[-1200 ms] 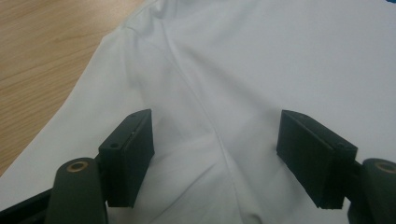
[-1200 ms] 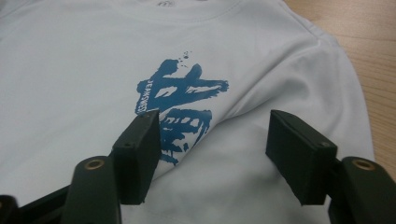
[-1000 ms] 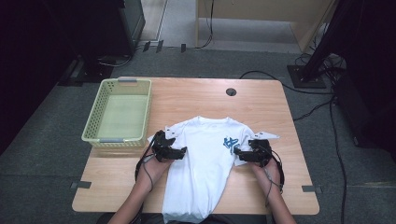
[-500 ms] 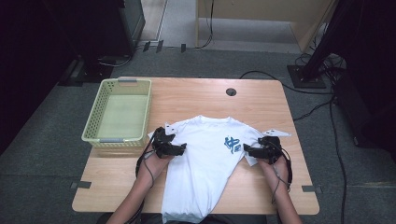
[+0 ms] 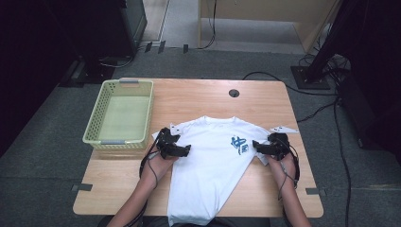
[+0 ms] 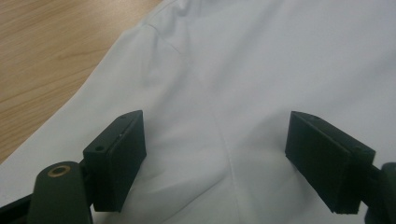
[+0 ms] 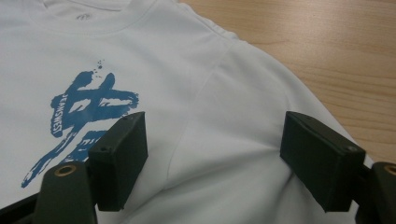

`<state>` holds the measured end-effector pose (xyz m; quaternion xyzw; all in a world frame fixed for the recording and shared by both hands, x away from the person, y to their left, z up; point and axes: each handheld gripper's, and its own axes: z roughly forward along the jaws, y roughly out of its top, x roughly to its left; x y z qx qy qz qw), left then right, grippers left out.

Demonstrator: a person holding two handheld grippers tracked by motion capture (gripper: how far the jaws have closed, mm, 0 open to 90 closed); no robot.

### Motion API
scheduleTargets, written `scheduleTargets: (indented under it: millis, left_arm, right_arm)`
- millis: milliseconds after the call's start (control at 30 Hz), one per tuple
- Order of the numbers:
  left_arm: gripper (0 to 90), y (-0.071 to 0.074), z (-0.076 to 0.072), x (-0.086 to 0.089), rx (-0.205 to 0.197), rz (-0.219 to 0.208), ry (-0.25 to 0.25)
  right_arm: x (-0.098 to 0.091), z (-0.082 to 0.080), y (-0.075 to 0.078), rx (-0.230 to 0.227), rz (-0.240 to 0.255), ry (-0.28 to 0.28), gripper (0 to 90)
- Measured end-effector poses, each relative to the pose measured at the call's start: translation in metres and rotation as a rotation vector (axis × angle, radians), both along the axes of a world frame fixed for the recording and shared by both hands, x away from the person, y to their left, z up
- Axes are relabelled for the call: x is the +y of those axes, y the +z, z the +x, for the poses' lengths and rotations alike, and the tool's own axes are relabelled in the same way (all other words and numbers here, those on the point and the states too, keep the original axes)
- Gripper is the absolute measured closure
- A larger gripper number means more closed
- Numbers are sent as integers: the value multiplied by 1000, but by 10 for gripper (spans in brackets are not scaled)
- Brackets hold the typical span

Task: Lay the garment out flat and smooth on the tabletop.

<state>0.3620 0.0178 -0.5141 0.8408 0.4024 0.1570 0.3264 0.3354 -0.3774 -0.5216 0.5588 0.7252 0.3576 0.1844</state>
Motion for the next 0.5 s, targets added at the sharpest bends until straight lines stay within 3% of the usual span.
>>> scheduleTargets:
  millis: [267, 500]
  left_arm:
    - [208, 1, 7, -2, 4, 1, 12]
    - [209, 1, 13, 5, 16, -15, 30]
  right_arm:
    - [-1, 11, 0, -4, -74, 4, 235]
    - [-4, 21, 0, -2, -93, 5, 235]
